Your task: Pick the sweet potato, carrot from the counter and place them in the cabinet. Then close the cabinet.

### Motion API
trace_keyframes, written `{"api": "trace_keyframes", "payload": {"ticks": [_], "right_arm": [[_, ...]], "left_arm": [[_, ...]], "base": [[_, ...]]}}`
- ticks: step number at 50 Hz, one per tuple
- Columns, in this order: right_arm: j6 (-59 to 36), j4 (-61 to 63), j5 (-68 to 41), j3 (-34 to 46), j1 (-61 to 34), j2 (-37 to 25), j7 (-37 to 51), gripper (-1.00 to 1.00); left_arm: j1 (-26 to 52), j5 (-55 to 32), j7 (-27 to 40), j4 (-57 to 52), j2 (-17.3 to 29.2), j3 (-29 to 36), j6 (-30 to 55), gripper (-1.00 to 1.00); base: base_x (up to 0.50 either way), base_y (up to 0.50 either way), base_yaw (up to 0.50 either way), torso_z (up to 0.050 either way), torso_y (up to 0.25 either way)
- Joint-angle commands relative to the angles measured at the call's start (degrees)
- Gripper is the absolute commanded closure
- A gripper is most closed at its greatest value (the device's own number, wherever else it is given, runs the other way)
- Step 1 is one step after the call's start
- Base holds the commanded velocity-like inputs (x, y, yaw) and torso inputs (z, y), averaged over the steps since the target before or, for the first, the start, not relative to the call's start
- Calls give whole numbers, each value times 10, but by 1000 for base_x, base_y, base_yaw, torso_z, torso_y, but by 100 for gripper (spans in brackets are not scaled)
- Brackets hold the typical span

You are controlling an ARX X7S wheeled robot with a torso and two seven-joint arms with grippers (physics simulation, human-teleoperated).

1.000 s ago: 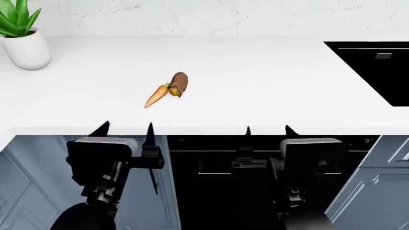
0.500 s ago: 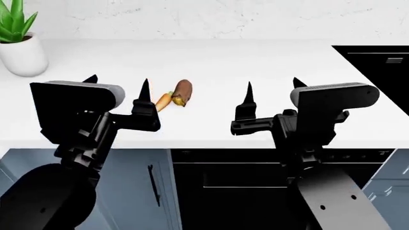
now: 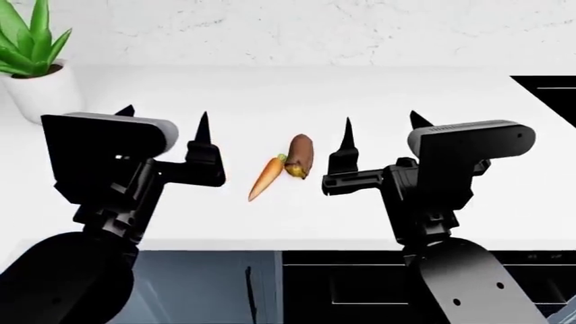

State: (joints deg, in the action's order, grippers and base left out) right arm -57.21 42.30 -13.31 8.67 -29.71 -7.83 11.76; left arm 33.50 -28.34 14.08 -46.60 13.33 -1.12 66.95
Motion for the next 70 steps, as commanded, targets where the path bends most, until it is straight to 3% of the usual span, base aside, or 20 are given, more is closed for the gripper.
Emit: {"api": "trace_keyframes", "payload": {"ticks": [1, 24, 30, 34, 42, 56, 70], "right_arm": [[5, -4, -7, -1, 5, -1, 4, -100], [-3, -3, -26, -2, -5, -7, 7, -100], [-166, -36, -106, -84, -155, 9, -24, -100], [-254, -89, -130, -107, -275, 13, -33, -100], [-245, -200, -126, -72, -383, -18, -58, -100], [-238, -184, -135, -72, -352, -27, -58, -100], [-224, -184, -138, -69, -332, -30, -55, -100]], "left_arm": [[-3, -4, 3, 0, 3, 8, -1, -100], [6, -15, 10, 7, 9, 15, 3, -100], [159, -88, -4, 89, -23, -54, 145, -100], [261, -96, -10, 181, -25, -55, 192, -100], [375, -96, -31, 307, -1, -18, 205, -100], [364, -131, -6, 300, -5, -22, 217, -100], [342, -153, 6, 294, 2, -16, 205, -100]], "base": [[203, 0, 0, 0, 0], [496, 67, 0, 0, 1], [58, 12, 0, 0, 2], [0, 0, 0, 0, 0], [10, 0, 0, 0, 0], [414, 67, 0, 0, 0], [87, 93, 0, 0, 1]]}}
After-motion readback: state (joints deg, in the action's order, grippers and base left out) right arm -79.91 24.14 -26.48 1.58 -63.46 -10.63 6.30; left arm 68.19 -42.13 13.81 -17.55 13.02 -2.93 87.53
